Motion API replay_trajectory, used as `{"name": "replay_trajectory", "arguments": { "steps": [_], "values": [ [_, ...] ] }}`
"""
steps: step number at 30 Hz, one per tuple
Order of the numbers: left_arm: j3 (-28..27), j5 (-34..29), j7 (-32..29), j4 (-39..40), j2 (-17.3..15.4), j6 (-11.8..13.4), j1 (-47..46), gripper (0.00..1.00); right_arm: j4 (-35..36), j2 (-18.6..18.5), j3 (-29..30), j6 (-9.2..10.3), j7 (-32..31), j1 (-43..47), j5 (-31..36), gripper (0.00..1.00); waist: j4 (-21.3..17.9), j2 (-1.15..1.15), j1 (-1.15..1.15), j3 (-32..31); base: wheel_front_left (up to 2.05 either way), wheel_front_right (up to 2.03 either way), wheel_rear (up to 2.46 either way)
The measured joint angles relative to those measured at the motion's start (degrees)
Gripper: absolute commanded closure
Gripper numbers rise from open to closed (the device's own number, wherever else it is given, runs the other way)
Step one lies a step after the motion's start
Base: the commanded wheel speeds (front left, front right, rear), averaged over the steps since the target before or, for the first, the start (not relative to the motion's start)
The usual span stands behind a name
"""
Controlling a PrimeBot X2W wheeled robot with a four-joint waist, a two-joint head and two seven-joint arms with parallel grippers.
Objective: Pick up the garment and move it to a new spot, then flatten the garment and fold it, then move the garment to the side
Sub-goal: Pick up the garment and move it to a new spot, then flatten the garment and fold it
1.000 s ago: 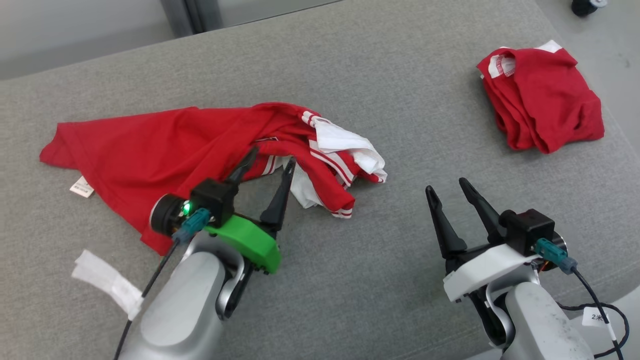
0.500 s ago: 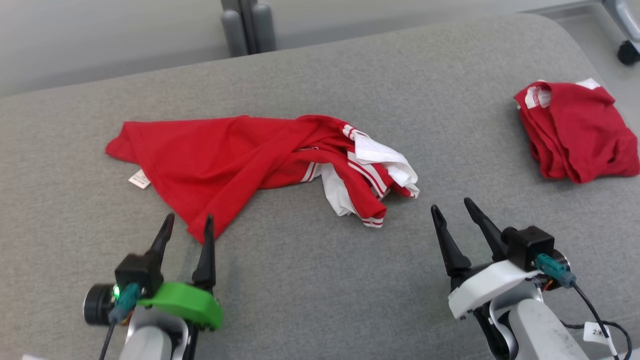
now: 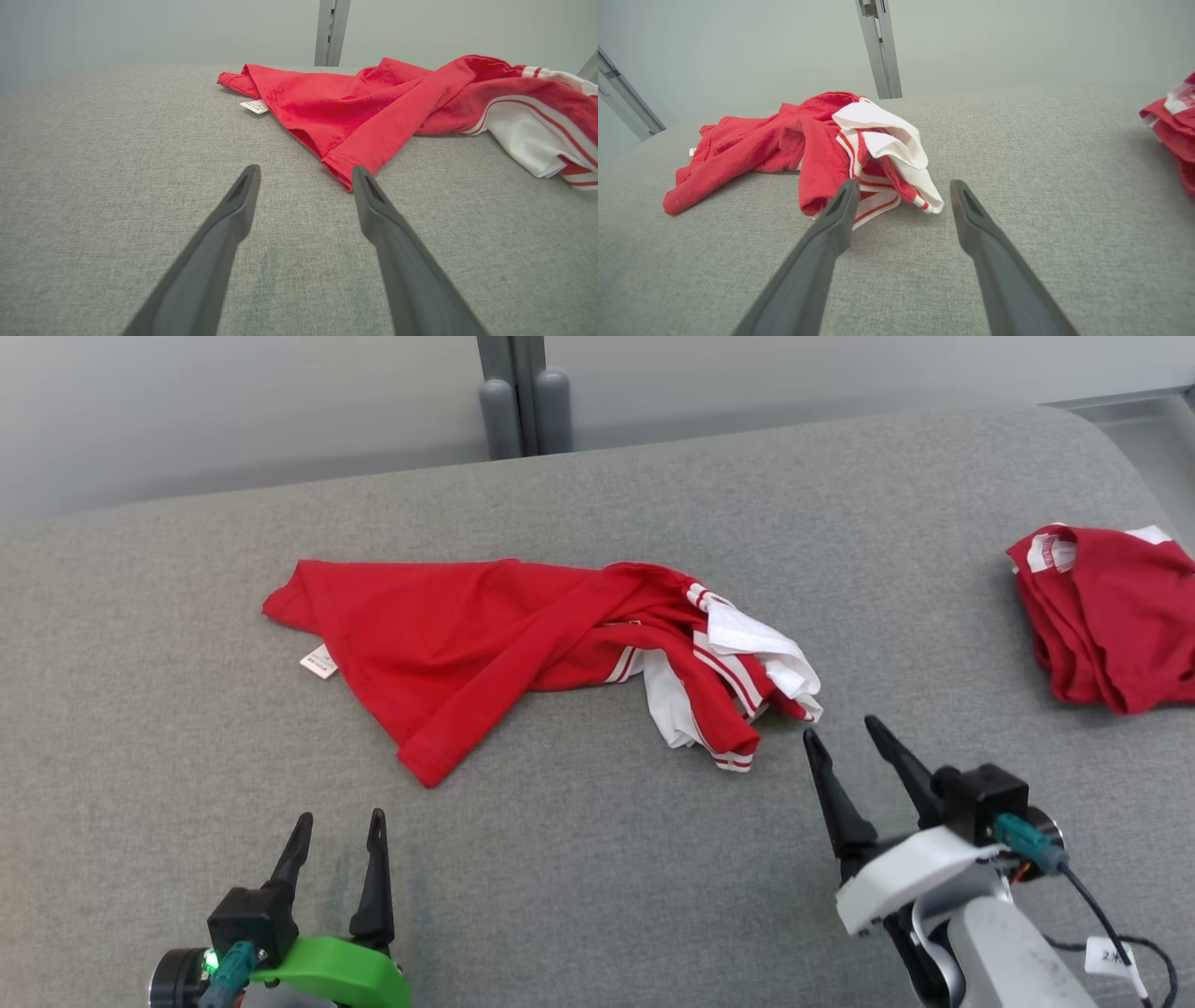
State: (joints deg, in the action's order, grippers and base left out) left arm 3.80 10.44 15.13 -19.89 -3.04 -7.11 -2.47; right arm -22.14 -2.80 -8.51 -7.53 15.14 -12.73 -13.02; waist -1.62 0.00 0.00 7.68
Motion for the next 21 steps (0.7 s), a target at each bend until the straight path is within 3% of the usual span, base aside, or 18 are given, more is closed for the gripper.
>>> {"name": "replay_trajectory", "arguments": {
  "steps": [15,17,21],
  "values": [
    [2.50,1.54,0.00,-0.49,0.13,-0.21,-3.54,0.00,-10.47,0.05,3.21,0.00,0.00,-11.43,0.76,0.00,3.86,0.00,0.00,5.23,0.00,0.00,0.00],
    [2.50,2.10,0.00,-0.60,0.13,-0.23,-3.78,0.00,-12.17,0.01,3.67,0.00,0.00,-11.70,0.29,1.00,4.61,0.00,0.00,5.90,0.00,0.00,0.00],
    [2.48,2.65,0.00,-0.67,0.13,-0.23,-4.29,0.00,-12.83,0.01,4.27,0.00,0.00,-13.19,0.22,1.00,5.34,0.00,0.00,6.53,0.00,0.00,0.00]
  ]
}}
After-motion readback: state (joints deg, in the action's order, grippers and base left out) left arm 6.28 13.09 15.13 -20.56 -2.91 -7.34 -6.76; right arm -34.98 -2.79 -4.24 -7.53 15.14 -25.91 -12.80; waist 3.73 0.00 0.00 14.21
